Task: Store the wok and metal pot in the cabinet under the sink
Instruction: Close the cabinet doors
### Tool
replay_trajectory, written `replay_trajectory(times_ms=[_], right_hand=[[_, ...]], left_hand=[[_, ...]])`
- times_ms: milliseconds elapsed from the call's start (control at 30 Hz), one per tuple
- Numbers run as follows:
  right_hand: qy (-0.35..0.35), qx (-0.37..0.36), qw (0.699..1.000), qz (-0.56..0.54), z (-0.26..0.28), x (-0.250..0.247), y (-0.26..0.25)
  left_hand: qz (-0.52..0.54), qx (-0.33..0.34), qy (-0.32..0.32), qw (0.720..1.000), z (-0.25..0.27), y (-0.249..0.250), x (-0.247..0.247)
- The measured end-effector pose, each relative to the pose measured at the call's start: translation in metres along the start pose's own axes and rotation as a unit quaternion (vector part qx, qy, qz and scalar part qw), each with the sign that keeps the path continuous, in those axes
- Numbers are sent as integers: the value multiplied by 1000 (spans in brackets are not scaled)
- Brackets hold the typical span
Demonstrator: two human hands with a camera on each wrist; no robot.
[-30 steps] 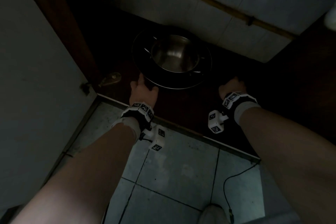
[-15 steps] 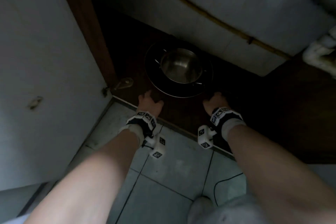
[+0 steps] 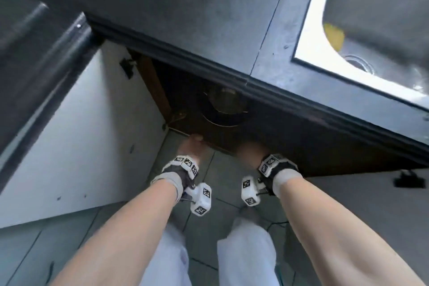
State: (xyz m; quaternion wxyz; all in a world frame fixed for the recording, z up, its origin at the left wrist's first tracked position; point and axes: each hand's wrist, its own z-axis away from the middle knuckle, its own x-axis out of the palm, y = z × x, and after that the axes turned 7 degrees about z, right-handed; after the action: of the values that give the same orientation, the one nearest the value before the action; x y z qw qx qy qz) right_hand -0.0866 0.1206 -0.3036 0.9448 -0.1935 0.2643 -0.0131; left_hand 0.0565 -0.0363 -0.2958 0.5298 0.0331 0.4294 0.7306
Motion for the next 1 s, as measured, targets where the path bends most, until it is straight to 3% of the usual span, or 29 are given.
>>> replay_trajectory(times_ms=[133,267,400,500,700,833,1000], right_hand=[[1,19,1000,-18,103,-23,-28],[17,36,999,-30,208,-35,-53],[7,64,997,-37,276,-32,-80],[2,53,998,-29,296,-23,-111],[-2,-2,1000,-13,291,1,-150],[3,13,1000,-11,288,6,-135],[-16,51,999,7,291,9,-100]], left_hand=[[-42,-42,75,995,83,29,-54],[-58,-42,116,991,170,66,-120],[-138,-32,224,964,225,102,-191],[-128,-69,286,947,239,103,-238],[-171,-92,258,946,243,81,-242],[-159,-144,237,948,245,71,-227],[-209,-176,259,926,232,75,-229]])
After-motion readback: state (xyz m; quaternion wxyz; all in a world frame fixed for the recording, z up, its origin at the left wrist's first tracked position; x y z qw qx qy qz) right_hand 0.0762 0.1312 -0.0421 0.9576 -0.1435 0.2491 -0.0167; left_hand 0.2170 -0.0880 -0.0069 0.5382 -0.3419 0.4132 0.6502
